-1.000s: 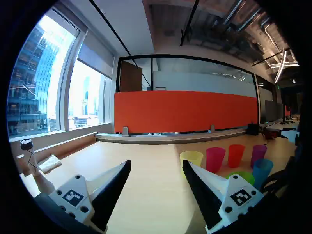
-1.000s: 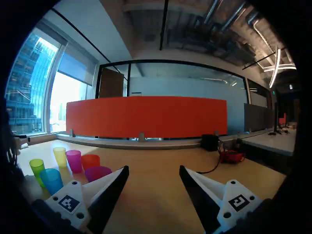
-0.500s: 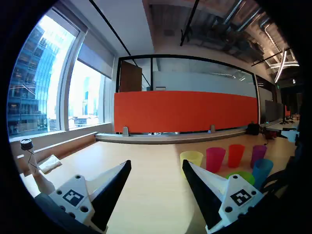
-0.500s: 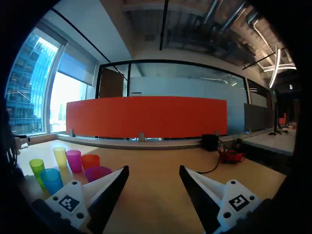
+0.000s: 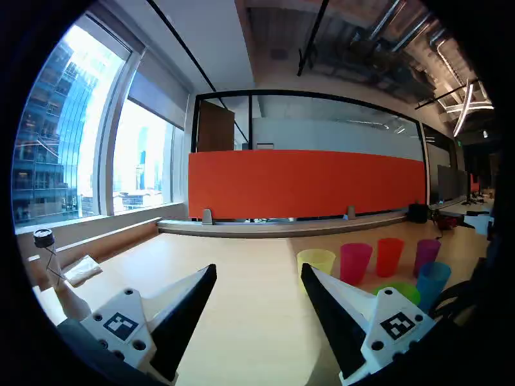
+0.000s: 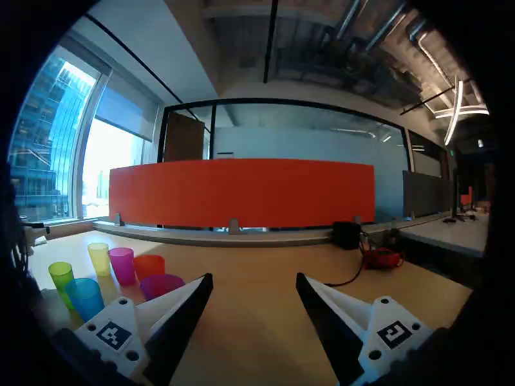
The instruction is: Pour water
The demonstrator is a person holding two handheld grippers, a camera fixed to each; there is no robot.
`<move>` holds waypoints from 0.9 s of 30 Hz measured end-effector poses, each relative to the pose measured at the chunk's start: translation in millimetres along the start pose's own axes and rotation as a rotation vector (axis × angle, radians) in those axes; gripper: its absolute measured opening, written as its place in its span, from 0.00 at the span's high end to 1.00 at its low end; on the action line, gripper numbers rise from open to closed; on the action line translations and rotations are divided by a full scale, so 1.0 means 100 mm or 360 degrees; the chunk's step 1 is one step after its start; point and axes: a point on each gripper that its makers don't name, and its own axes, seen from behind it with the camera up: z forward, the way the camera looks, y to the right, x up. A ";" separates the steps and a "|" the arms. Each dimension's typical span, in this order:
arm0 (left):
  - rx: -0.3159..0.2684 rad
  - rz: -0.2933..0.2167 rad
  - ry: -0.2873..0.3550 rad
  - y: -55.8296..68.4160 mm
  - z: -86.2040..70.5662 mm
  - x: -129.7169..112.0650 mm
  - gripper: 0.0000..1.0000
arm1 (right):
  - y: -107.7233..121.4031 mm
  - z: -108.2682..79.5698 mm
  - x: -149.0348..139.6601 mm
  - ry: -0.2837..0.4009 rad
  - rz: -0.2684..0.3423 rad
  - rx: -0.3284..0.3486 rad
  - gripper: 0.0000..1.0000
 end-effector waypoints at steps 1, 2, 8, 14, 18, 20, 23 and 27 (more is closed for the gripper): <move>0.0000 0.0000 0.0000 0.00 0.00 0.00 0.02 | 0.00 0.00 0.00 0.0000 0.0000 0.0000 0.00; 0.0000 0.0000 0.0000 0.00 0.00 0.00 0.02 | 0.00 0.00 0.00 0.0000 0.0000 0.0000 0.00; 0.0000 0.0000 0.0000 0.00 0.00 0.00 0.02 | 0.00 -0.01 0.00 0.0000 0.0000 0.0000 0.00; 0.0000 0.0000 0.0000 0.01 0.00 0.00 0.02 | 0.00 0.00 0.00 0.0000 0.0000 0.0000 0.00; 0.0000 0.0000 0.0000 0.00 0.00 0.00 0.02 | 0.00 0.00 0.00 0.0000 0.0000 0.0000 0.00; 0.0000 0.0000 0.0000 0.00 0.00 0.01 0.02 | 0.00 0.00 0.00 0.0000 0.0000 0.0000 0.00; 0.0000 0.0000 -0.0001 0.01 0.00 0.00 0.02 | 0.00 0.00 0.00 0.0000 0.0000 0.0000 0.00; 0.0000 -0.0001 0.0000 0.01 0.00 0.00 0.02 | 0.01 0.00 0.00 0.0000 0.0000 0.0000 0.00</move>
